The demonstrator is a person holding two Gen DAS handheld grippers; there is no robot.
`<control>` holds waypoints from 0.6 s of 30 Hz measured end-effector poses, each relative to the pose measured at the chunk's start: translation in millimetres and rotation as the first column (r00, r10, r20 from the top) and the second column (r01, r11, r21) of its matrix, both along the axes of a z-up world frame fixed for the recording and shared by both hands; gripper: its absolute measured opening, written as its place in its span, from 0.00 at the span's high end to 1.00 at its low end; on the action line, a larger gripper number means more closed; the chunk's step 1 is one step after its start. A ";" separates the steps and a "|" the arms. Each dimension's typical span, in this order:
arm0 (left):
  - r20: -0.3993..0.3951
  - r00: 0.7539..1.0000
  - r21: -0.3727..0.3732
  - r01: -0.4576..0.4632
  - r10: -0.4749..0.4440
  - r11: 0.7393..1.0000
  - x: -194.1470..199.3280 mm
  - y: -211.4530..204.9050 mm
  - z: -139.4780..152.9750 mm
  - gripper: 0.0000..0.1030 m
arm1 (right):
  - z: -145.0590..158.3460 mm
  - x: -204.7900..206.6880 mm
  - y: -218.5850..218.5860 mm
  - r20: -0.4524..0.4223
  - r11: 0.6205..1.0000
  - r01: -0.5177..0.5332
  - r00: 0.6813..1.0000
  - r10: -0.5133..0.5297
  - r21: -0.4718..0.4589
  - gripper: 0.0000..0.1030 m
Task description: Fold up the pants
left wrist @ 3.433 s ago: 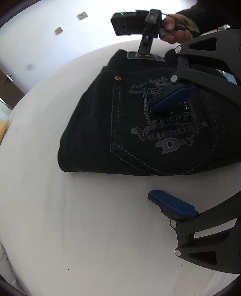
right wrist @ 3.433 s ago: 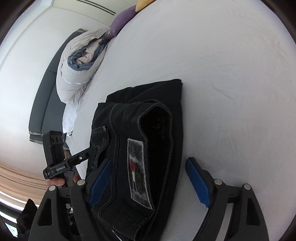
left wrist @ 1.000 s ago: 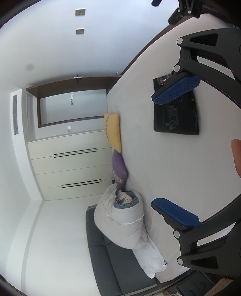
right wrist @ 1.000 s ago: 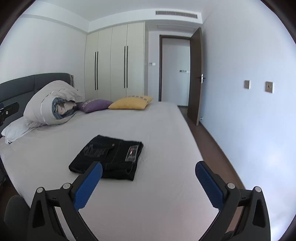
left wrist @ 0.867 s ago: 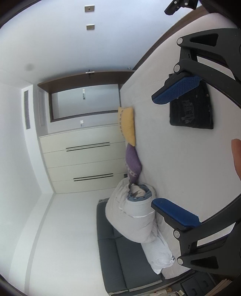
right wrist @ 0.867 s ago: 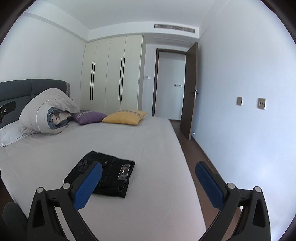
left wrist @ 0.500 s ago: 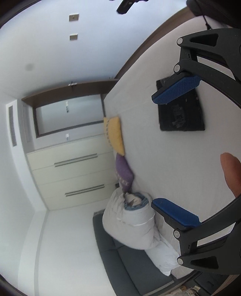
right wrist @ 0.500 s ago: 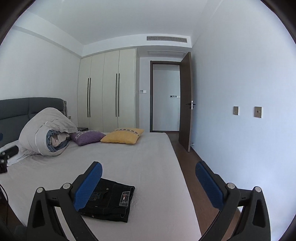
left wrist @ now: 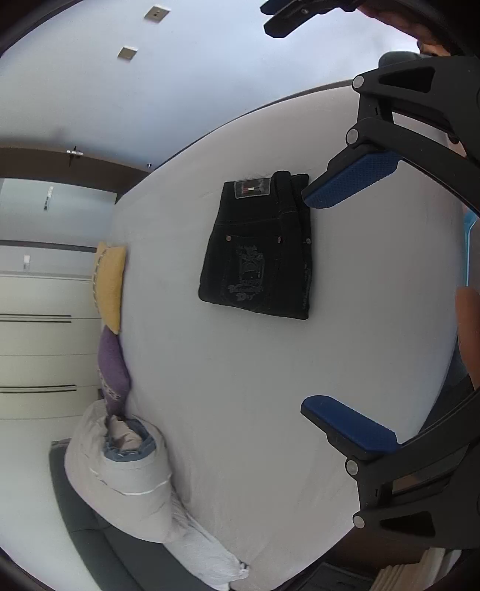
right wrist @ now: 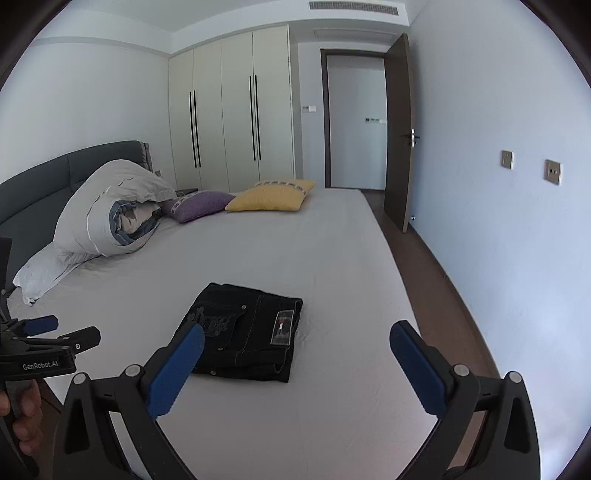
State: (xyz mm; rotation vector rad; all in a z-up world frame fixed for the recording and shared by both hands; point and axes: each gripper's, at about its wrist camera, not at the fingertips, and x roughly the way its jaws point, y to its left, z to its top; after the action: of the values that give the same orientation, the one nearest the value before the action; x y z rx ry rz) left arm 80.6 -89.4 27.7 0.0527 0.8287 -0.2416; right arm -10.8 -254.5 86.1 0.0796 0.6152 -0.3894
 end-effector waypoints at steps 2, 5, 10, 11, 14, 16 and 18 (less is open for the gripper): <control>-0.015 1.000 0.001 -0.015 0.015 1.000 6.9 1.7 -6.5 0.00 | -5.4 3.9 -0.3 -0.028 0.999 0.011 1.000 -0.010 0.034 0.00; -0.020 0.999 0.020 -0.028 0.028 0.999 13.3 3.7 -11.7 0.00 | -14.5 11.4 -0.1 -0.089 0.999 0.029 0.996 -0.026 0.033 0.00; -0.009 0.999 0.032 -0.034 0.035 0.999 9.9 10.0 -6.5 0.00 | -30.6 19.5 -2.0 -0.176 0.996 0.068 0.983 -0.058 0.052 0.00; -0.006 0.999 0.038 -0.035 0.035 0.999 9.9 9.9 -6.8 0.00 | -31.6 19.9 -1.9 -0.183 0.996 0.072 0.981 -0.061 0.056 0.00; -0.008 0.999 0.042 -0.031 0.032 0.999 11.0 10.2 -7.9 0.00 | -32.9 22.1 -1.4 -0.198 0.994 0.084 0.978 -0.070 0.064 0.00; -0.015 0.999 0.040 -0.031 0.032 0.999 12.2 10.3 -8.8 0.00 | -34.2 24.5 -0.1 -0.208 0.994 0.082 0.976 -0.066 0.070 0.00; -0.022 0.999 0.045 -0.030 0.031 0.999 14.4 8.5 -11.5 0.00 | -36.1 26.4 2.2 -0.217 0.994 0.077 0.974 -0.060 0.072 0.00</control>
State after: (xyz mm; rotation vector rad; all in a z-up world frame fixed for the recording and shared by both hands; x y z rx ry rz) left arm 95.0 -80.9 16.2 0.0790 0.8567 -0.1956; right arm 15.6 -252.4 50.0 0.1369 0.8429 -0.4437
